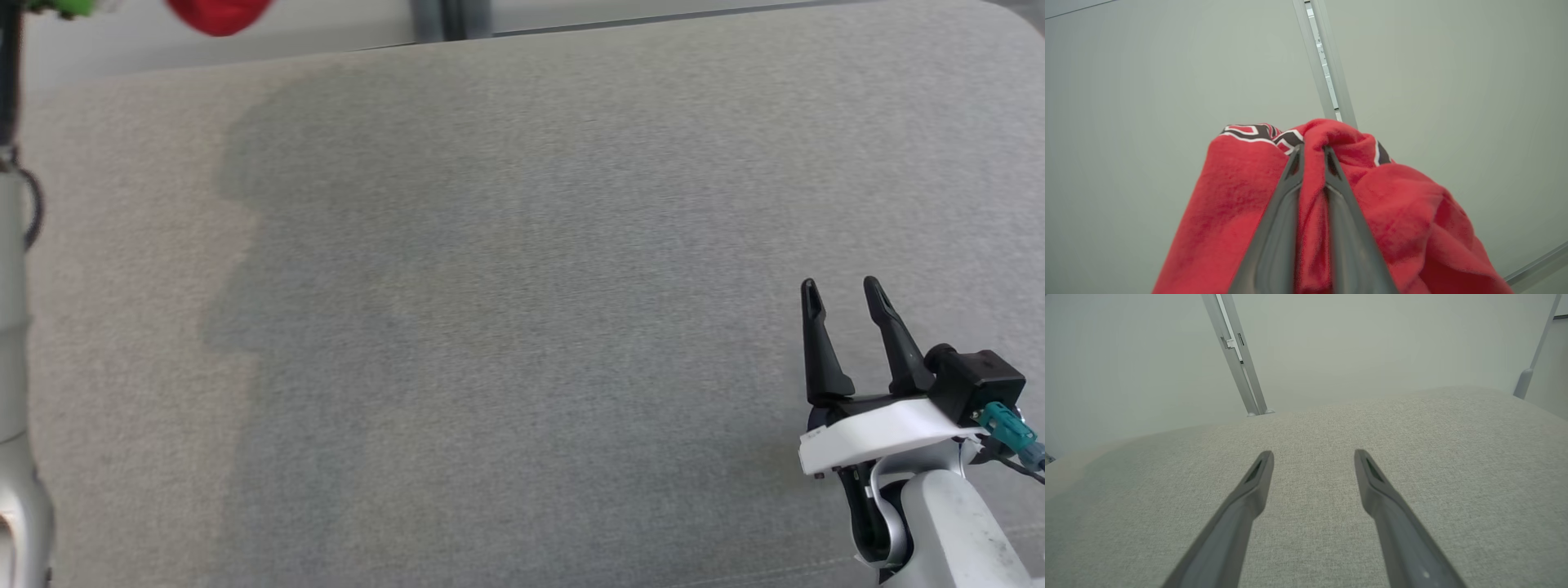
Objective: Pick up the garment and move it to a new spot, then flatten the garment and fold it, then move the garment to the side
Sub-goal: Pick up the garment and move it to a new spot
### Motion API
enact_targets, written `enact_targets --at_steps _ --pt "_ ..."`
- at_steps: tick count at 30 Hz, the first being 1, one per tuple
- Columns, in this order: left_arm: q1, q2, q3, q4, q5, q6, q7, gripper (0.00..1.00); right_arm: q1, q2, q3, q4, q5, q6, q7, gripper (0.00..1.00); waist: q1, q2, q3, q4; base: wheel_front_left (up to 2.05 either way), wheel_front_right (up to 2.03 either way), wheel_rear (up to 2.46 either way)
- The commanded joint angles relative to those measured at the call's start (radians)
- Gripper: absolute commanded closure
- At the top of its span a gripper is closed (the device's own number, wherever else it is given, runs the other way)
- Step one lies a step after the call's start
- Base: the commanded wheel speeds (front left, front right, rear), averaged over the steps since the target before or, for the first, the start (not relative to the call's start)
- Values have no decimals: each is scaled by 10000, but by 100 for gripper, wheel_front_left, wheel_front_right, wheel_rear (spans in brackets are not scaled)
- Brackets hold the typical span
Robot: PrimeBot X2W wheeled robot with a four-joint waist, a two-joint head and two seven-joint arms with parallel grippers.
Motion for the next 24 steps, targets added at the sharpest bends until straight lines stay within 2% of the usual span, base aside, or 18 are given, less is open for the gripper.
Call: enact_targets --at_steps 1,5,11,19,24 --pt "-108 -197 -157 -320 -98 -25 138 100 -10 44 -4 27 39 1 -29 0 0 0 -179 -620 0 0 0" --pt "204 -814 -704 -845 -181 -16 405 100 7 210 9 58 92 1 -29 0 0 0 -184 -1150 0 0 0" --pt "1129 -1625 -1332 -854 -276 158 334 100 9 391 34 43 158 1 -30 0 0 0 -71 -1745 0 0 0" --pt "3203 -2297 -1783 93 -621 428 -405 100 64 503 61 47 167 1 -31 0 0 0 -4 -2117 0 0 0" --pt "4468 -2664 -2091 1190 -924 454 -851 100 50 524 95 42 107 1 -32 0 0 0 71 -2180 0 0 0"
